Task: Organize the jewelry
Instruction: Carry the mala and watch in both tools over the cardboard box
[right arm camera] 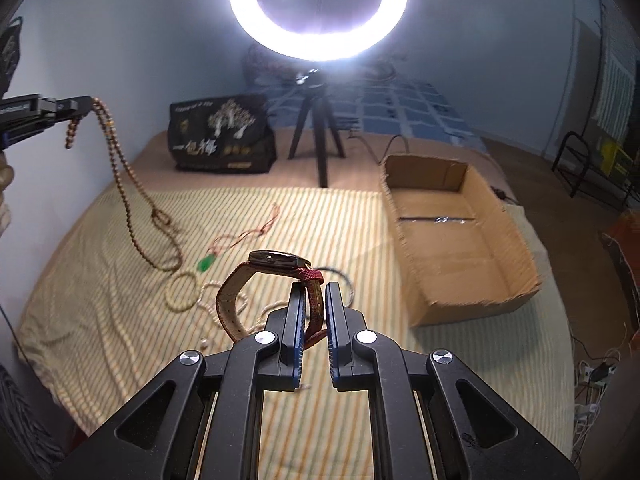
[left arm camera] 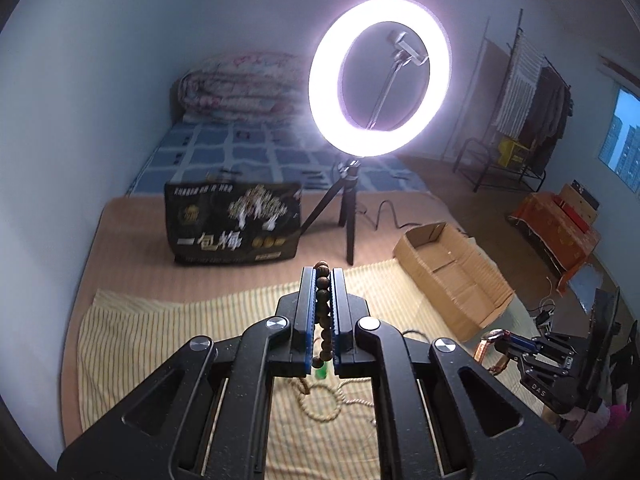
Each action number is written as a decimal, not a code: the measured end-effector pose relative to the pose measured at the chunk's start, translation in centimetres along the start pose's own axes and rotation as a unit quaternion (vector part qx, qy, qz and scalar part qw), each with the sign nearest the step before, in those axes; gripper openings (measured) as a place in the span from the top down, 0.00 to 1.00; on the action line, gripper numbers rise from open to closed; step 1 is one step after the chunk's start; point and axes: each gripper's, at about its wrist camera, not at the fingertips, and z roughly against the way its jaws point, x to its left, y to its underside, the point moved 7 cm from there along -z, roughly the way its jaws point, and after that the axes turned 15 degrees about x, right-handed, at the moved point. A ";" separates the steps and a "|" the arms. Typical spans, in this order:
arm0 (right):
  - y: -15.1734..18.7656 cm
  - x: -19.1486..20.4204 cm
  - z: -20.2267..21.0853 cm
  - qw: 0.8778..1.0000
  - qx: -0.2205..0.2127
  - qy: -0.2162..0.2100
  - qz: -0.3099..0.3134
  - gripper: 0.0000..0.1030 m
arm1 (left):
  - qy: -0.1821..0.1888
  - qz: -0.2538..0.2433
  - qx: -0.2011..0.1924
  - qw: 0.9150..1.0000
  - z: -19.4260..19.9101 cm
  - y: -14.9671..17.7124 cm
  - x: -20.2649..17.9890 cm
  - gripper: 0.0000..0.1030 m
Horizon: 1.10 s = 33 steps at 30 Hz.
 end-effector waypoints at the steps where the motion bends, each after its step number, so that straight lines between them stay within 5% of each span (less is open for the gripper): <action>1: -0.3 -0.6 0.2 1.000 -0.003 0.004 -0.004 0.92 | 0.000 -0.003 -0.003 1.000 0.2 -0.4 -0.4 0.96; 11: -1.6 -6.2 0.8 0.998 -0.015 0.019 -0.054 0.92 | 0.028 -0.039 -0.032 0.998 1.7 -5.5 -6.6 0.96; 33: -2.0 -15.9 -1.7 0.990 0.012 0.054 -0.133 0.92 | 0.081 -0.117 -0.048 0.989 -3.0 -15.6 -22.1 0.96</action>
